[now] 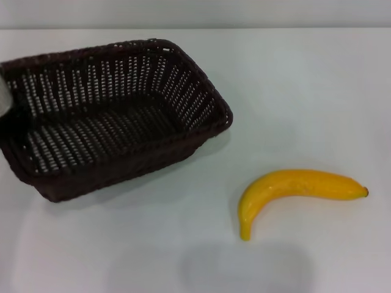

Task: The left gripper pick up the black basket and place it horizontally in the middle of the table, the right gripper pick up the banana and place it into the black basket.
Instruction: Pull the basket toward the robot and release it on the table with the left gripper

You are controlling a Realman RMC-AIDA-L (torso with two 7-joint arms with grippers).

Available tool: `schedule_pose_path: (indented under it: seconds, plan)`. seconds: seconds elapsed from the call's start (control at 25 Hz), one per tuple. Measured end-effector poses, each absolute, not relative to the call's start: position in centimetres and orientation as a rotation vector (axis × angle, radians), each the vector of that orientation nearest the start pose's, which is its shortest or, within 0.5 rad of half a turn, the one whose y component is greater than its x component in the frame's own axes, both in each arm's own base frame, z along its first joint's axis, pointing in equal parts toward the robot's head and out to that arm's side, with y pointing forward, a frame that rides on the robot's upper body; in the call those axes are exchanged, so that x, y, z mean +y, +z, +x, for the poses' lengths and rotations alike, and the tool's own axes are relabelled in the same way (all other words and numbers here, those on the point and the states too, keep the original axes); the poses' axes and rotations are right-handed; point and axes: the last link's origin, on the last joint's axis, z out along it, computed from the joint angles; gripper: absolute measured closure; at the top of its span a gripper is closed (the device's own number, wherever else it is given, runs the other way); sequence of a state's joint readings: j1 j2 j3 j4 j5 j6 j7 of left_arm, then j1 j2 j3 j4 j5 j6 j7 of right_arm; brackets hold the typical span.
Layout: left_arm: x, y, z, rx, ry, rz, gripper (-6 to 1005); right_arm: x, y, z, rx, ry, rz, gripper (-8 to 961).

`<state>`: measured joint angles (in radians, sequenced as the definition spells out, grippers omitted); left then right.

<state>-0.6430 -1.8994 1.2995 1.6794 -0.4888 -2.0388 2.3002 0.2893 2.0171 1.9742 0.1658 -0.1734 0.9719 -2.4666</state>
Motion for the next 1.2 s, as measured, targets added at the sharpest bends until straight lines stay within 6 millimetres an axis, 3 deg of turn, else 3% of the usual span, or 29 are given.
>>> schedule_pose_path:
  seconds: [0.52,1.2]
  plan:
    - [32.6,14.3,-16.5,2.034,1.192,-2.406,862,30.3,5.3,42.9,1.058,0.705,-1.214,77]
    - [36.3,14.5,-18.7,2.081,1.08,-2.324,861,29.1,4.7,43.7,1.133,0.722,-1.181,78]
